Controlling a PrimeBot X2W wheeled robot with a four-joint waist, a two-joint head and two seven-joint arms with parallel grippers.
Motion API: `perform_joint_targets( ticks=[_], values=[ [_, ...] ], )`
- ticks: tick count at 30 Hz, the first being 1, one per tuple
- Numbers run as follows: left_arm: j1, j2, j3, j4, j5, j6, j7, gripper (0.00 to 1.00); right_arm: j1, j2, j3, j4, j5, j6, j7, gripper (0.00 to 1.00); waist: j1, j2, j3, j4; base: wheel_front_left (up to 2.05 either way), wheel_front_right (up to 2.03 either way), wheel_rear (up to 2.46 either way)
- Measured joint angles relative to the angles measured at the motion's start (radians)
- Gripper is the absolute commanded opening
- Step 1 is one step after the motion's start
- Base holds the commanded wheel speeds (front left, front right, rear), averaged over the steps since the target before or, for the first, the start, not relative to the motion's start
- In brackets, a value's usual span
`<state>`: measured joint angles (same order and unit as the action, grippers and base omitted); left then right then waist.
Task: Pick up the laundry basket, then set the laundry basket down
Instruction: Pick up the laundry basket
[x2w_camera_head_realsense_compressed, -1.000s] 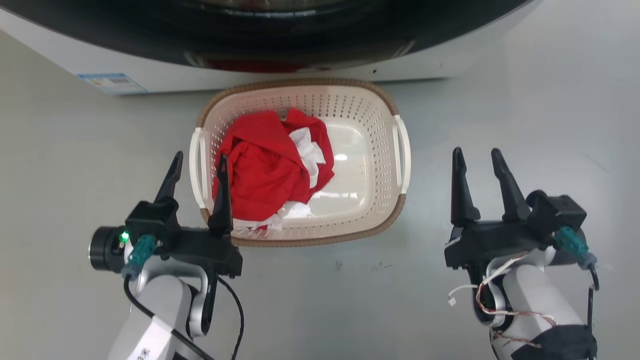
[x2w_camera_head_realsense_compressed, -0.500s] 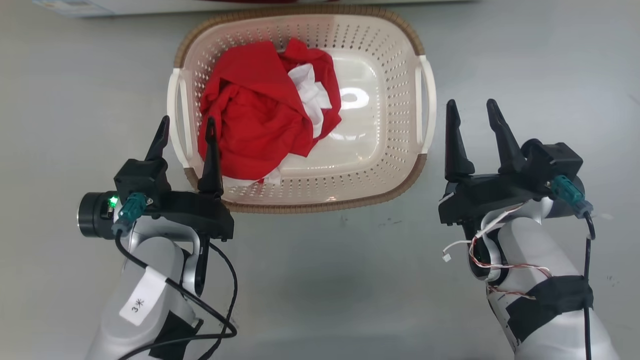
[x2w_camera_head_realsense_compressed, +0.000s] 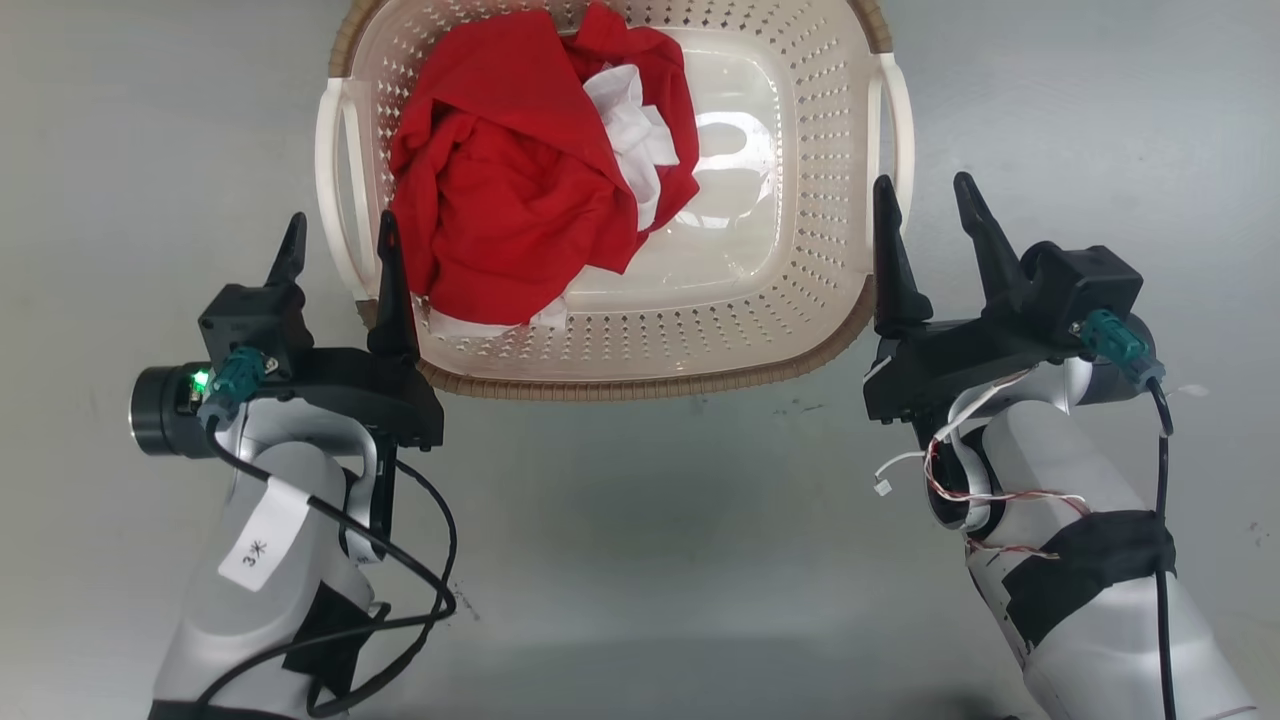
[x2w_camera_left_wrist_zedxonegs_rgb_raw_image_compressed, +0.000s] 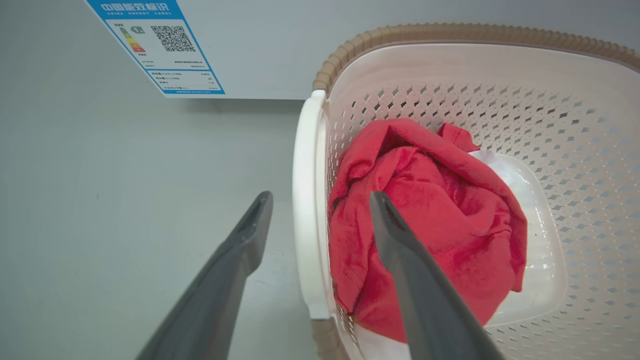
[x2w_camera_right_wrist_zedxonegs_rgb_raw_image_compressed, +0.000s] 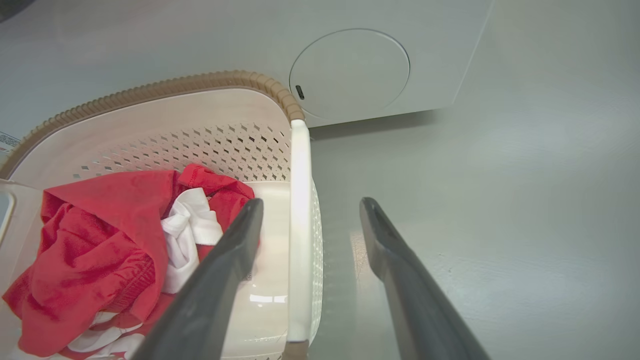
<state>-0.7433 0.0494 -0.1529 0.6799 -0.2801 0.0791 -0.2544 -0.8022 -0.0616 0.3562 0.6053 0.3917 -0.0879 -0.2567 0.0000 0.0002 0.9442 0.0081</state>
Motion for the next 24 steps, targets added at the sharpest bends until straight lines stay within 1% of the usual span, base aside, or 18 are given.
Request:
perform_joint_targets(
  ticks=[14,20,24],
  values=[
    [-0.106,-0.004,0.004,0.128,0.0,0.0,0.0,1.0,-0.084,-0.002,0.032,0.112,0.025,0.001,0.0,1.0,0.0,-0.0002,0.04,0.016,0.0,0.0,0.0],
    [-0.148,-0.008,0.006,0.19,0.0,-0.002,0.0,1.0,-0.13,-0.004,0.07,0.161,0.041,0.0,0.0,1.0,0.0,-0.0002,0.048,0.026,0.0,0.0,0.0],
    [-0.17,-0.012,0.005,0.222,0.0,-0.01,-0.003,1.0,-0.153,-0.004,0.086,0.188,0.052,0.0,0.0,1.0,0.0,-0.0002,0.053,0.032,0.0,0.0,0.0]
  ],
)
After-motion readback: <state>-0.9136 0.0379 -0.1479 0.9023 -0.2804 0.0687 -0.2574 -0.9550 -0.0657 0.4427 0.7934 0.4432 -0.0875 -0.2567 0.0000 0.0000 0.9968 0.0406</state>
